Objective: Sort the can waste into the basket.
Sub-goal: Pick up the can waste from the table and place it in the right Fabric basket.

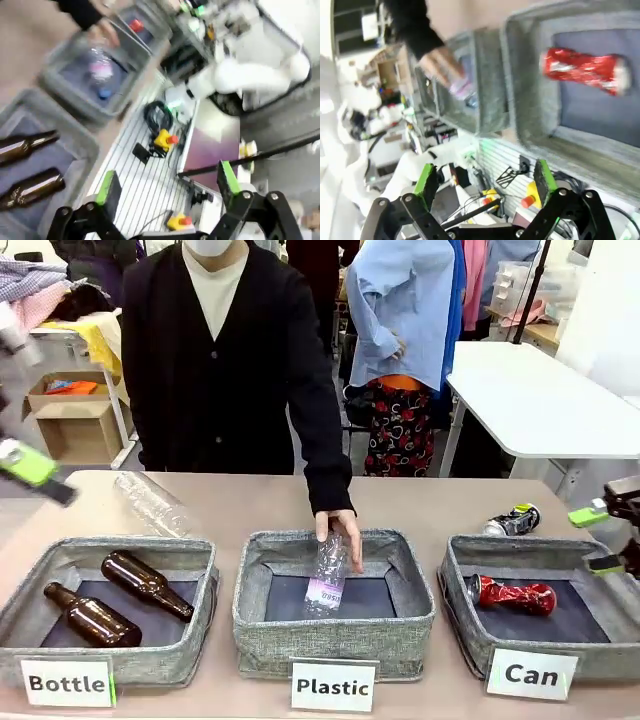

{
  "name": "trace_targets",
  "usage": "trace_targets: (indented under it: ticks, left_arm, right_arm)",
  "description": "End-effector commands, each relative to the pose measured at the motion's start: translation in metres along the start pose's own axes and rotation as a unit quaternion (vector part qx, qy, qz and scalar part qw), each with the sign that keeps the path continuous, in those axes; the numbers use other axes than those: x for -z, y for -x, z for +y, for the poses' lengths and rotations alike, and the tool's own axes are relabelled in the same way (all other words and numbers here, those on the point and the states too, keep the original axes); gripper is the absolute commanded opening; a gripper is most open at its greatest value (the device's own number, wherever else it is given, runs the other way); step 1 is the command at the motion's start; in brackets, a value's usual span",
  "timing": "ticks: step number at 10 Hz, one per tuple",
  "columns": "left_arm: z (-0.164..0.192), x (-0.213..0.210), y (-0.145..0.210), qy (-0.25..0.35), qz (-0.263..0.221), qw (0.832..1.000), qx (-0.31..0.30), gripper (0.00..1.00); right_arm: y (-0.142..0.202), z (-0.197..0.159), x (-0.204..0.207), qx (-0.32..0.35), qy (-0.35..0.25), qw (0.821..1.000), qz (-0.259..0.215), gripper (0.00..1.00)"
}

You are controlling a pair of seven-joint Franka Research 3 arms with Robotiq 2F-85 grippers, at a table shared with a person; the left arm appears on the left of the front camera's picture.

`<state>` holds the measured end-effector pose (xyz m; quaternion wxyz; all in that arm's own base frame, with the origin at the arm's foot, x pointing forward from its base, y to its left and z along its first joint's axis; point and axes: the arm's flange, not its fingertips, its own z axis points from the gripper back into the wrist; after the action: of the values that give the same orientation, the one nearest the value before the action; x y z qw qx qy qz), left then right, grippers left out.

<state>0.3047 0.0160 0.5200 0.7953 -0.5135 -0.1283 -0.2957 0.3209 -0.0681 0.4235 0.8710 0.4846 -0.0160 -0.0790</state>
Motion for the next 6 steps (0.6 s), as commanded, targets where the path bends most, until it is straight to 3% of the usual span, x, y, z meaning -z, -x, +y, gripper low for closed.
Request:
trace_targets:
  ticks: [1,2,3,4,5,6]
  left_arm:
    - [0.034,-0.062,0.023,0.020,-0.198,0.978,-0.060,1.00]
    - [0.057,-0.088,0.039,0.039,-0.270,0.958,-0.086,1.00]
    - [0.078,-0.104,0.047,0.061,-0.305,0.944,-0.112,1.00]
    - [0.094,-0.112,0.048,0.081,-0.321,0.935,-0.126,1.00]
    - [0.109,-0.116,0.047,0.085,-0.343,0.923,-0.153,1.00]
    - [0.119,-0.116,0.047,0.103,-0.338,0.923,-0.154,1.00]
  right_arm:
    - [0.007,0.022,0.009,-0.028,-0.033,0.998,0.051,1.00]
    - [0.004,0.027,0.012,-0.041,-0.039,0.997,0.059,1.00]
    - [0.001,0.031,0.015,-0.037,-0.051,0.995,0.072,1.00]
    - [-0.004,0.030,0.015,-0.026,-0.064,0.995,0.078,1.00]
    - [-0.007,0.026,0.010,-0.010,-0.105,0.990,0.092,1.00]
    - [-0.009,0.021,0.001,0.006,-0.167,0.982,0.090,1.00]
